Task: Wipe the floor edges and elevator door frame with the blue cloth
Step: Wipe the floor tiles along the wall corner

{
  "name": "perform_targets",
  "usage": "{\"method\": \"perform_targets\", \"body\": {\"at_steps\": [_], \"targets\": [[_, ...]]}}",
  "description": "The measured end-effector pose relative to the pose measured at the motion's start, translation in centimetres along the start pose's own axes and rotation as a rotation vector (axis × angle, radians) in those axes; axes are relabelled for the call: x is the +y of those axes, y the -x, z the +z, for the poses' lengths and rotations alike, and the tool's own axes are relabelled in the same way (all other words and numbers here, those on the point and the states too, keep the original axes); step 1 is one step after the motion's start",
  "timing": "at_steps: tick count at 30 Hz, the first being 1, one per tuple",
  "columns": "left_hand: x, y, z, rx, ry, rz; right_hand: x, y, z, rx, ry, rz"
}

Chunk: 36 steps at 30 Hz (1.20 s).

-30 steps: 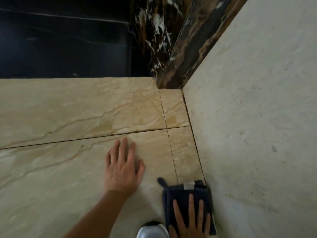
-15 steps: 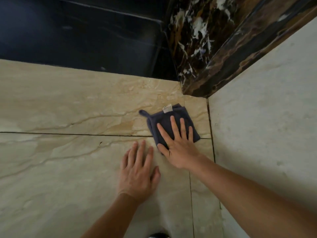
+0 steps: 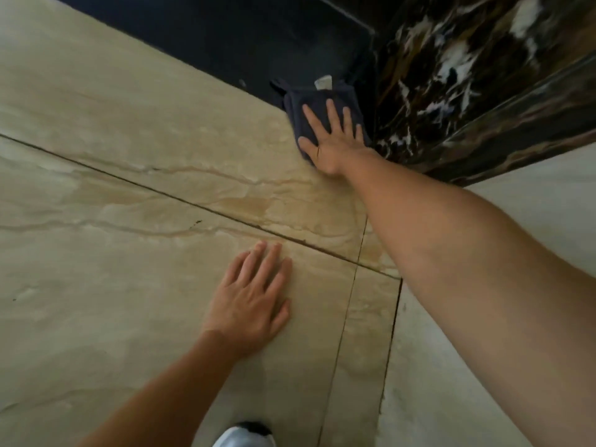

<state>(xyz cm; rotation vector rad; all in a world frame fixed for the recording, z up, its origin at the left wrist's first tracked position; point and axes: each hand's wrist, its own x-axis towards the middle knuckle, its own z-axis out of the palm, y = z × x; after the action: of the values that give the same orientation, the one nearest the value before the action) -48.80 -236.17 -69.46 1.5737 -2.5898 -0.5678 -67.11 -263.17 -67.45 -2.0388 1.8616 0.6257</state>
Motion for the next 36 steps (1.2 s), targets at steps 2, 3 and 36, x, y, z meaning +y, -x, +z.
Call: {"method": "perform_targets", "body": {"at_steps": [2,3,36], "targets": [[0.0,0.3,0.1,-0.003,0.012,0.012,0.3,-0.2,-0.7,-0.048,-0.063,0.031],[-0.1,0.1,0.0,-0.003,0.023,0.014,0.3,0.4,-0.7,-0.041,-0.086,0.037],[-7.7,-17.2,-5.7,-0.015,-0.078,-0.494,1.3,1.4,3.6,0.162,-0.165,0.047]]}}
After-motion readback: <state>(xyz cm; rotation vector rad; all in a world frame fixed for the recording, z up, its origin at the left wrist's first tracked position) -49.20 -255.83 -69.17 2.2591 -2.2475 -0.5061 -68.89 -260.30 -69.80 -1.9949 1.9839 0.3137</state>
